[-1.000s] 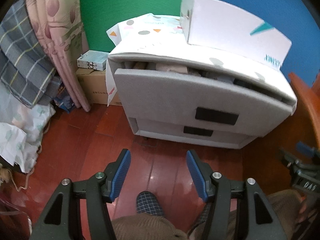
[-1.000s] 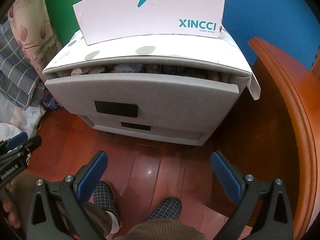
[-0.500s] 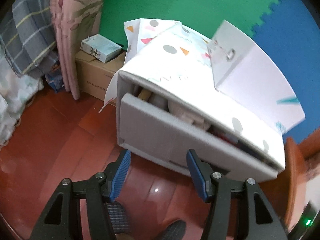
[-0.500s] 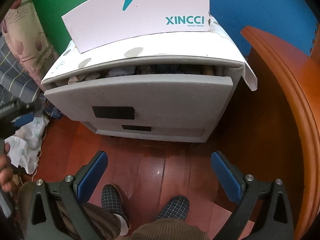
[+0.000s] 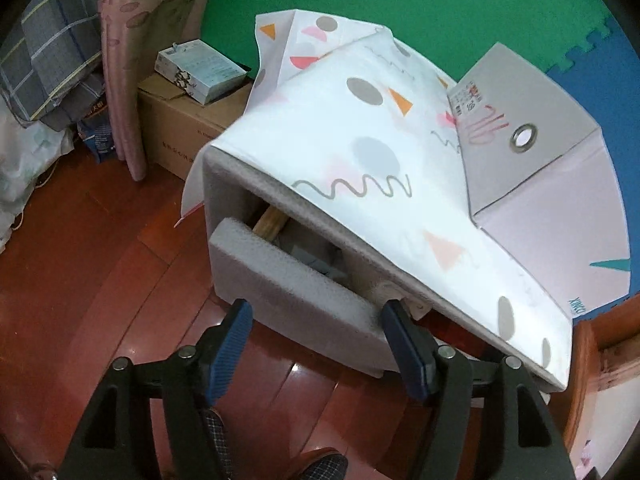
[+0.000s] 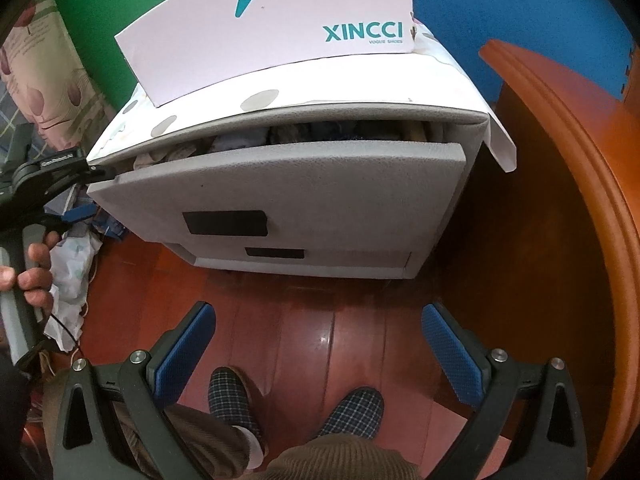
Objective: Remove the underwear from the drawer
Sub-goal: 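Pull the top grey drawer open with the left gripper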
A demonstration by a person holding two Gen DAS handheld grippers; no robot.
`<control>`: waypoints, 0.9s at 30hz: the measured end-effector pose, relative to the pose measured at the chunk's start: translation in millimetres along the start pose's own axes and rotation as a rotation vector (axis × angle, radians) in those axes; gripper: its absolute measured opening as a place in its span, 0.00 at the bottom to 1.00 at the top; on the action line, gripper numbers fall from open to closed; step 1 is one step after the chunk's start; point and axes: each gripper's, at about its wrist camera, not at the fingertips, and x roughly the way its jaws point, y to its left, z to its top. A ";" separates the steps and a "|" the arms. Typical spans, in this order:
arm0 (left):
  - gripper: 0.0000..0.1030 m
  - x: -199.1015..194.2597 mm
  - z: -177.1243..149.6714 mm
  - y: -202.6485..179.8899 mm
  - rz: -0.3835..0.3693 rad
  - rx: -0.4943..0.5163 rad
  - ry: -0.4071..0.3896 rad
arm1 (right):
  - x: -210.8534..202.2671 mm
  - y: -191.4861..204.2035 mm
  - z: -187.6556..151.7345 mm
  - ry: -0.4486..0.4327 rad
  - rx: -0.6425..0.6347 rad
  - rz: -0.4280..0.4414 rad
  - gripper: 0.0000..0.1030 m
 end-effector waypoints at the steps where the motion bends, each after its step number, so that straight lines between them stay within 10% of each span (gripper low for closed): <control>1: 0.70 0.4 -0.1 -0.7 0.006 0.012 -0.012 | -0.1 -0.2 0.0 0.001 0.002 0.003 0.99; 27: 0.97 17.5 7.1 8.3 0.031 0.096 -0.055 | 0.7 -4.1 2.4 0.008 0.031 0.001 0.99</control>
